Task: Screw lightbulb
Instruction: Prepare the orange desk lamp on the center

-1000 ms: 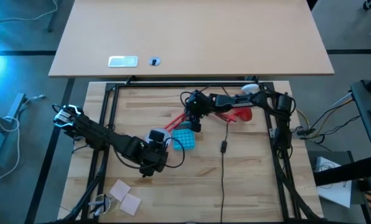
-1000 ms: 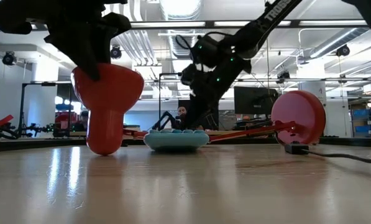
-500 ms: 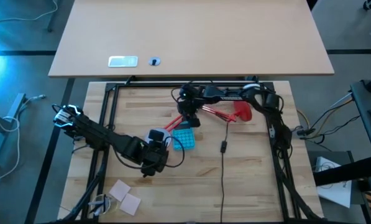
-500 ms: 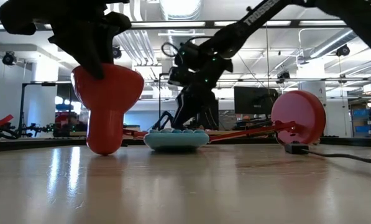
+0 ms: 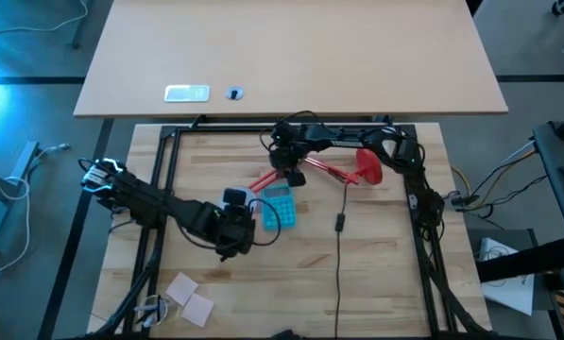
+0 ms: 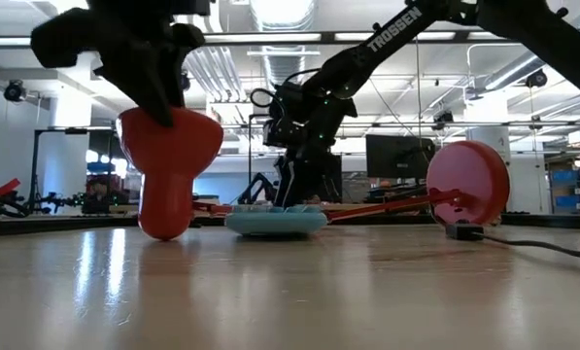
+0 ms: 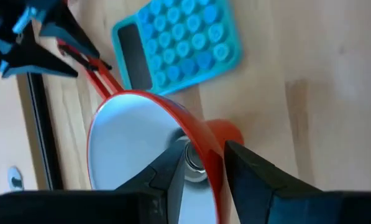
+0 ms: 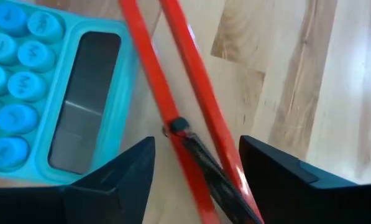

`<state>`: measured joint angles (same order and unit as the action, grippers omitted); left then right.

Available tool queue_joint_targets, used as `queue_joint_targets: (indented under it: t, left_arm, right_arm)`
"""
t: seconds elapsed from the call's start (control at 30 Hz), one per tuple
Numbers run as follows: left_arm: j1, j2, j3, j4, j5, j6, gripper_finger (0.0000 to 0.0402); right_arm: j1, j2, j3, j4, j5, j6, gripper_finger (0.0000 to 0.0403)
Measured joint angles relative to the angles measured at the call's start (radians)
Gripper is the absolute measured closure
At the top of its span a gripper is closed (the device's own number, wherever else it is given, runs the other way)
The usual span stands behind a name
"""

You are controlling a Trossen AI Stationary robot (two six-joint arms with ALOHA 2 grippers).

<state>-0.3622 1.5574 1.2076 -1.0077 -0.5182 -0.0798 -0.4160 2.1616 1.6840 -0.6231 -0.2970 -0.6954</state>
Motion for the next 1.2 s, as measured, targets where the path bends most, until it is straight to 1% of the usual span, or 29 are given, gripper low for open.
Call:
queue_joint_targets:
  t: [0.23, 0.43, 0.57, 0.67, 0.73, 0.83, 0.9, 0.97, 1.07, 1.2]
  left_arm:
    - [0.024, 0.0, 0.0, 0.003, 0.001, 0.032, 0.0298]
    - [0.024, 0.0, 0.0, 0.005, 0.0, 0.044, 0.0298]
    - [0.024, 0.0, 0.0, 0.01, 0.0, 0.044, 0.0298]
    - [0.024, 0.0, 0.0, 0.013, 0.001, 0.044, 0.0298]
    - [0.024, 0.0, 0.0, 0.014, 0.003, 0.041, 0.0298]
    - [0.024, -0.001, 0.0, 0.017, 0.003, 0.03, 0.0298]
    - [0.024, -0.001, 0.0, 0.016, 0.004, 0.028, 0.0298]
    - [0.024, -0.001, 0.0, 0.02, 0.003, 0.028, 0.0298]
    - [0.026, -0.001, 0.0, 0.026, 0.003, 0.045, 0.0298]
    - [0.027, -0.001, 0.0, 0.039, 0.003, 0.059, 0.0298]
  right_arm:
    - [-0.003, 0.0, 0.011, -0.005, 0.001, 0.036, 0.0192]
    - [-0.004, -0.009, 0.011, -0.077, 0.013, 0.059, 0.018]
    - [-0.004, -0.074, 0.011, -0.177, 0.021, 0.086, 0.0168]
    - [-0.026, -0.139, -0.014, -0.209, 0.081, 0.12, 0.0165]
    - [-0.063, -0.179, -0.048, -0.217, 0.111, 0.157, 0.0165]
    - [-0.12, -0.227, -0.128, -0.232, 0.121, 0.235, 0.0163]
    - [-0.146, -0.259, -0.195, -0.221, 0.16, 0.293, 0.0163]
    - [-0.156, -0.273, -0.26, -0.197, 0.188, 0.321, 0.0164]
    - [-0.155, -0.275, -0.334, -0.177, 0.192, 0.361, 0.0166]
    - [-0.146, -0.262, -0.392, -0.07, 0.193, 0.435, 0.0162]
